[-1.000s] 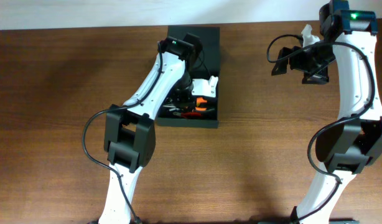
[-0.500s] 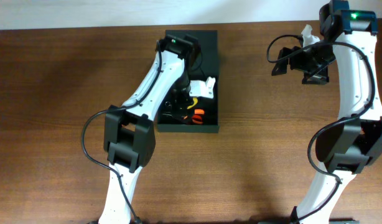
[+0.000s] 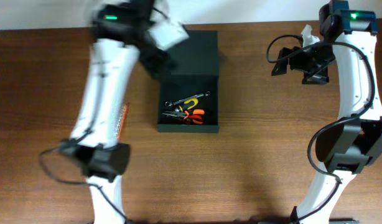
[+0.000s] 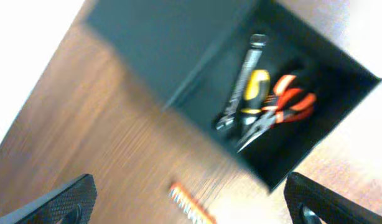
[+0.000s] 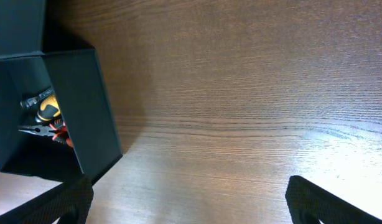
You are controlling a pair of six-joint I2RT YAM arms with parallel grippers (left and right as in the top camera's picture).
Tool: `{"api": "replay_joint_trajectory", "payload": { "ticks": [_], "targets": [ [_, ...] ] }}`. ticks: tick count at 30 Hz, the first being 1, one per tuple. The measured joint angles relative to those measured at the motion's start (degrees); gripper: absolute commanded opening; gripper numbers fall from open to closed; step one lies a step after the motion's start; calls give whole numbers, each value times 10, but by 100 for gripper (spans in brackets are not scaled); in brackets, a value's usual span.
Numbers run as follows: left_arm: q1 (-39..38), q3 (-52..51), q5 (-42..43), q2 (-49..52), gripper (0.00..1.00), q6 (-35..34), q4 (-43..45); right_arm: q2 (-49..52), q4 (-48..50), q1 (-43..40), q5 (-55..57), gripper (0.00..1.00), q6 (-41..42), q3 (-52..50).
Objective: Pack container
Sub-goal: 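Open left gripper and withdraw it from the box, then move left gripper over the orange socket rail and lower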
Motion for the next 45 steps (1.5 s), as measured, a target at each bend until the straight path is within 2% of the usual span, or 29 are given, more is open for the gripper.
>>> {"api": "replay_joint_trajectory", "payload": {
  "ticks": [5, 10, 14, 18, 24, 26, 27, 28, 39, 42, 45],
  "targets": [
    [122, -15, 17, -23, 99, -82, -16, 0, 0, 0, 0, 99, 0, 0],
    [225, -126, 80, -19, 99, -144, -11, 0, 3, 0, 0, 99, 0, 0],
    [263, -243, 118, -17, 99, -164, 50, 0, 9, 0, 0, 99, 0, 0],
    [261, -354, 103, -14, 99, -167, 114, 0, 12, 0, 0, 99, 0, 0],
    [204, -460, 15, -13, 100, -167, 203, 0, 12, 0, 0, 99, 0, 0],
    [179, -483, -7, -13, 92, -170, 230, 0, 12, 0, 0, 98, 0, 0],
    [172, -492, -12, -13, 84, -173, 241, 0, 12, 0, 0, 99, 0, 0],
    [165, -503, -18, -13, 82, -175, 251, 0, 12, 0, 0, 99, 0, 0],
    [179, -594, -48, -13, 77, -176, 296, 0, 12, 0, 0, 99, 0, 0],
    [180, -597, -50, -13, 69, -178, 302, 0, 12, 0, 0, 99, 1, 0],
    [180, -597, -50, -13, 67, -178, 310, 0, 12, 0, 0, 99, 0, 0]
  ]
}}
